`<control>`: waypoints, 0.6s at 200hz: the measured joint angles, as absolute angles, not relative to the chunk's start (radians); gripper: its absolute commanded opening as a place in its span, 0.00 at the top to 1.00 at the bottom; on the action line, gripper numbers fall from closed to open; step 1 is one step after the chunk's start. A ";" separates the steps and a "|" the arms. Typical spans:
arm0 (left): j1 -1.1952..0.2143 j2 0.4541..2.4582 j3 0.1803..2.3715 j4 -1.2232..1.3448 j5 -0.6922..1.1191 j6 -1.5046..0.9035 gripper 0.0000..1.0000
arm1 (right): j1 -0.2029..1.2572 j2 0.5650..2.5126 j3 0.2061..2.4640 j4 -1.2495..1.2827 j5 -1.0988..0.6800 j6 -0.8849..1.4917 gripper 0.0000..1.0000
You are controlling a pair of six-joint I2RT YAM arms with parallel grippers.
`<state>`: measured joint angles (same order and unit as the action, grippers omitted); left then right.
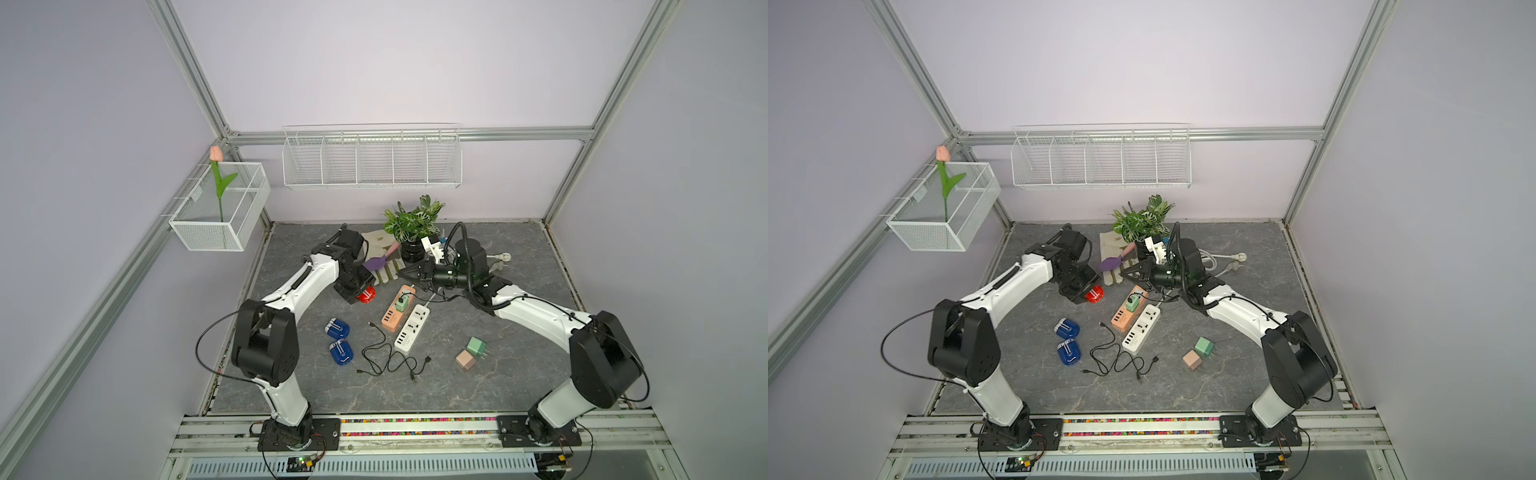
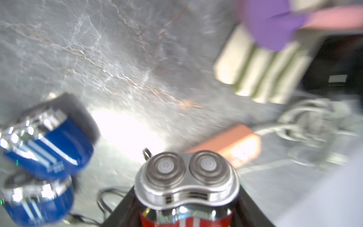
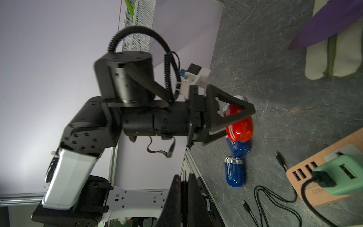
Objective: Charge the electric shaver
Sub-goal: Pick up the electric shaver from the center of the board, then insert the charging cable into the electric shaver.
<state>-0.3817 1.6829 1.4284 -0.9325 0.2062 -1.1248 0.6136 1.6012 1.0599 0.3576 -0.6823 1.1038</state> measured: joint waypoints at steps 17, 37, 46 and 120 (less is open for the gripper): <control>-0.360 1.632 1.454 -0.937 0.254 -1.182 1.00 | 0.633 1.612 1.060 0.376 -0.686 1.093 0.93; -0.354 1.633 1.490 -0.951 0.294 -1.225 1.00 | 0.654 1.633 1.060 0.395 -0.686 1.083 0.93; -0.354 1.637 1.495 -0.957 0.313 -1.240 1.00 | 0.662 1.644 1.060 0.404 -0.686 1.082 0.93; -0.354 1.639 1.485 -0.962 0.386 -1.335 1.00 | 0.691 1.723 1.060 0.485 -0.681 1.100 0.93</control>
